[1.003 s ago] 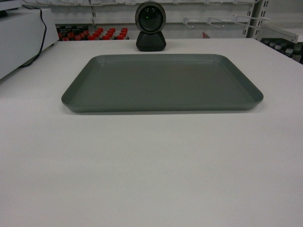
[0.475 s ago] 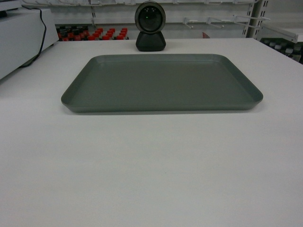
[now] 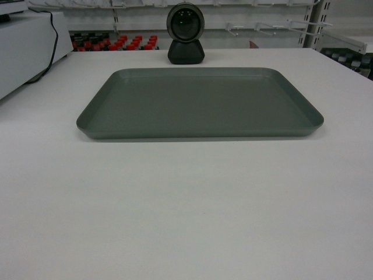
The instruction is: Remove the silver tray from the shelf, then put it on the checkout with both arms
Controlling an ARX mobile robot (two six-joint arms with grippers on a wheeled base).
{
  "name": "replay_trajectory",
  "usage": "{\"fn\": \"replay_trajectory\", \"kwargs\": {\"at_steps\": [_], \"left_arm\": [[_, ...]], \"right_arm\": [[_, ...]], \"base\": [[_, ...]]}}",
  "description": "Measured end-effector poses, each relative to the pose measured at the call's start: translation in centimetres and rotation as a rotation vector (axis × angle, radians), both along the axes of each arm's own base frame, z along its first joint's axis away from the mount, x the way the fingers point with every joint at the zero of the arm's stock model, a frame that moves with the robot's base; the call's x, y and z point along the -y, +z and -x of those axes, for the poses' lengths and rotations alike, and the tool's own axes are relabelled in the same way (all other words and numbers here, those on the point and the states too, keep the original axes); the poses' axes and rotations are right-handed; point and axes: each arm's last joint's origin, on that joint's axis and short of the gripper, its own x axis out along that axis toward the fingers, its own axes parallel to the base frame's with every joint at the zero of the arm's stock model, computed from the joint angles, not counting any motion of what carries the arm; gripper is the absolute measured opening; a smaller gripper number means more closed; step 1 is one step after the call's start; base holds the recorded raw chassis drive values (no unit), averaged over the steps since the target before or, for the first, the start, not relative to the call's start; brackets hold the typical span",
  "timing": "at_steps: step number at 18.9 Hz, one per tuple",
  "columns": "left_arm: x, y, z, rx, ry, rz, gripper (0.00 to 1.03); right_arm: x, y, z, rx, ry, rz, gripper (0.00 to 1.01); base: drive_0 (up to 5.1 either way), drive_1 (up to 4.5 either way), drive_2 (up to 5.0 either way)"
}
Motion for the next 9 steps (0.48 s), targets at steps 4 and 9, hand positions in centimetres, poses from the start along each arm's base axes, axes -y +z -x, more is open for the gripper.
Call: {"fn": "replay_trajectory", "kwargs": {"at_steps": [4, 9], "left_arm": [[0.00, 0.00, 0.00, 0.000, 0.000, 0.000, 0.87], [0.00, 0.00, 0.00, 0.000, 0.000, -0.002, 0.98]], "right_arm": [[0.00, 0.00, 0.00, 0.000, 0.000, 0.000, 0.80], [0.00, 0.00, 0.00, 0.000, 0.000, 0.000, 0.98]], "base": [[0.0, 0.00, 0.0], [0.0, 0.00, 0.0]]}}
